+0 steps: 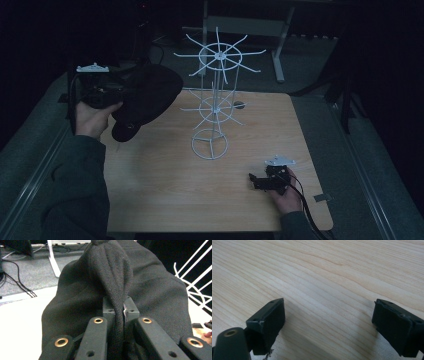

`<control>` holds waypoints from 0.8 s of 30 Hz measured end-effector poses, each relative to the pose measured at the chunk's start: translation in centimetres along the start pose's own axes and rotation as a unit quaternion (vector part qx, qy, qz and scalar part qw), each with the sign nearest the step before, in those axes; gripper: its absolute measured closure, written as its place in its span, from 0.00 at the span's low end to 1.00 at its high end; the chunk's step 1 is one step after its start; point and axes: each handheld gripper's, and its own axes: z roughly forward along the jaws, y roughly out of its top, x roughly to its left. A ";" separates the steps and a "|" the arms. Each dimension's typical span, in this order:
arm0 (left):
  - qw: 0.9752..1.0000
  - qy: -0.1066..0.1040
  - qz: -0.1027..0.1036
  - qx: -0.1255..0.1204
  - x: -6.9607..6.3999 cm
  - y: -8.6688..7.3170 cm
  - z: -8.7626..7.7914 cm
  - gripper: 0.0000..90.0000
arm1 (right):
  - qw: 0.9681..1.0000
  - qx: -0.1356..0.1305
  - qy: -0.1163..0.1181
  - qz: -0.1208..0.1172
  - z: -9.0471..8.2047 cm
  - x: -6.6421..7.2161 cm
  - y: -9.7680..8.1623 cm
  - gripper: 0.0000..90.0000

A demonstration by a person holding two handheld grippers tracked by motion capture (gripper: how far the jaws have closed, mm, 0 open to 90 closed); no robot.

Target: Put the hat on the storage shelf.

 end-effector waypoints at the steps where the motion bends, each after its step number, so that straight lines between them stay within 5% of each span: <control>1: 1.000 0.000 0.001 -0.002 0.0 0.1 -0.2 0.94 | 1.000 0.000 0.000 0.000 0.0 0.0 0.0 0.12; 24: 0.999 0.009 0.020 -0.046 -1.7 1.9 -4.1 0.94 | 1.000 0.001 0.000 0.000 0.0 0.0 0.0 0.12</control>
